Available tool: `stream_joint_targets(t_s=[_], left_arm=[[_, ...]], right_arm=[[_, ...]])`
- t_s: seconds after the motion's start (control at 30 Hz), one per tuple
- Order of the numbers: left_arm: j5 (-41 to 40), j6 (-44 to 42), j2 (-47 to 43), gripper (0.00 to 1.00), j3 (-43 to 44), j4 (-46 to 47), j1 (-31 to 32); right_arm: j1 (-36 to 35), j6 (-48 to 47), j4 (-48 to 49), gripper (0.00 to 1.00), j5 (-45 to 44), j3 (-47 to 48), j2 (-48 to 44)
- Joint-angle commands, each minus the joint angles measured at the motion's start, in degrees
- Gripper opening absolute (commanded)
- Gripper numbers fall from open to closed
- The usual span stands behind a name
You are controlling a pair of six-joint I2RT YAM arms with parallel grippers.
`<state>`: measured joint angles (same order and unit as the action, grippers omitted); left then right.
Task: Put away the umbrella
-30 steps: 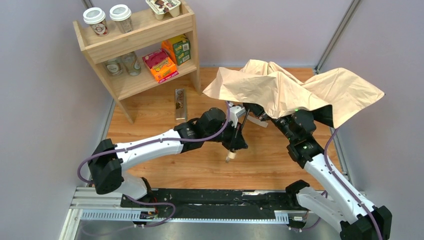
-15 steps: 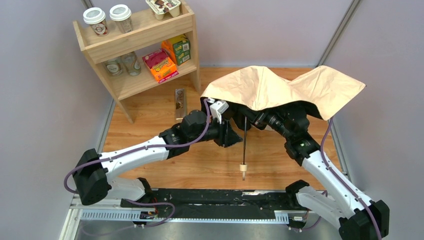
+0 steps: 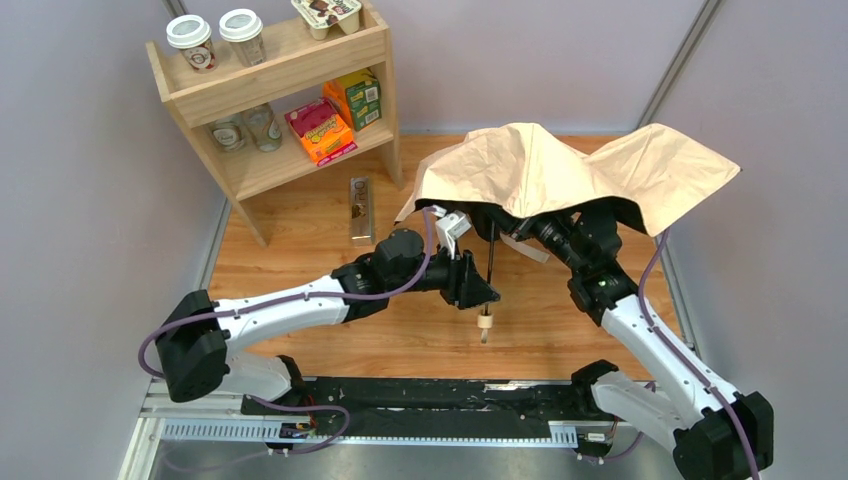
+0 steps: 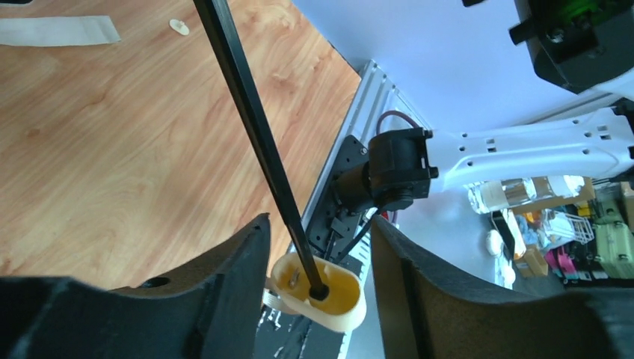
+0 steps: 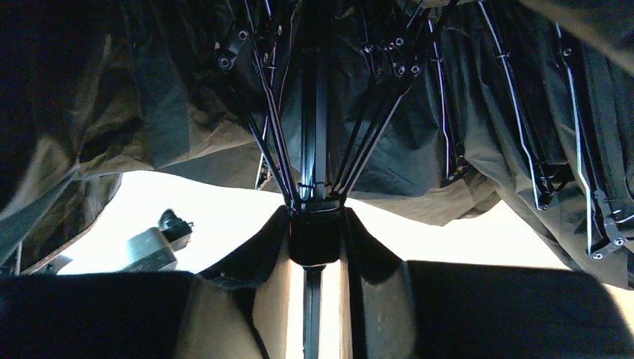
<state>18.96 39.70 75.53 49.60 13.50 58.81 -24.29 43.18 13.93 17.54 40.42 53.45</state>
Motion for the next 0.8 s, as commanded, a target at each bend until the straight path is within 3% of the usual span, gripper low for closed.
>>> stream_joint_targets(t_s=[0.0, 0.07, 0.13, 0.23, 0.33, 0.57, 0.77], left_arm=[[-1.20, 0.38, 3.40, 0.57, 4.36, -1.71, -0.01], [-2.95, 0.03, 4.45, 0.48, 4.80, -3.47, -0.01], [-5.58, -1.38, 4.72, 0.29, 5.59, -5.75, -0.01], [-9.46, -5.68, 4.28, 0.10, 9.00, -10.84, -0.09], [-11.23, -8.67, 3.05, 0.00, 12.61, -12.09, -0.97], [-12.98, -13.42, 1.90, 0.00, 20.09, -12.70, -1.33], [-11.05, -10.97, 2.70, 0.00, 17.99, -11.74, -1.41]], right_arm=[[0.12, -1.52, 10.06, 0.00, -0.66, 0.27, -3.35], [0.21, -2.39, 8.22, 0.00, -1.19, 1.23, -4.32], [0.21, -3.36, 5.50, 0.00, -1.54, 2.46, -5.28], [0.21, -4.07, 4.00, 0.00, -1.89, 2.47, -6.95], [0.12, -2.93, 3.82, 0.00, -1.11, 0.54, -7.57], [-4.09, 5.06, 12.60, 0.00, -1.18, -13.34, -6.78], [-3.40, 2.79, 8.13, 0.00, -4.88, -9.94, -8.63]])
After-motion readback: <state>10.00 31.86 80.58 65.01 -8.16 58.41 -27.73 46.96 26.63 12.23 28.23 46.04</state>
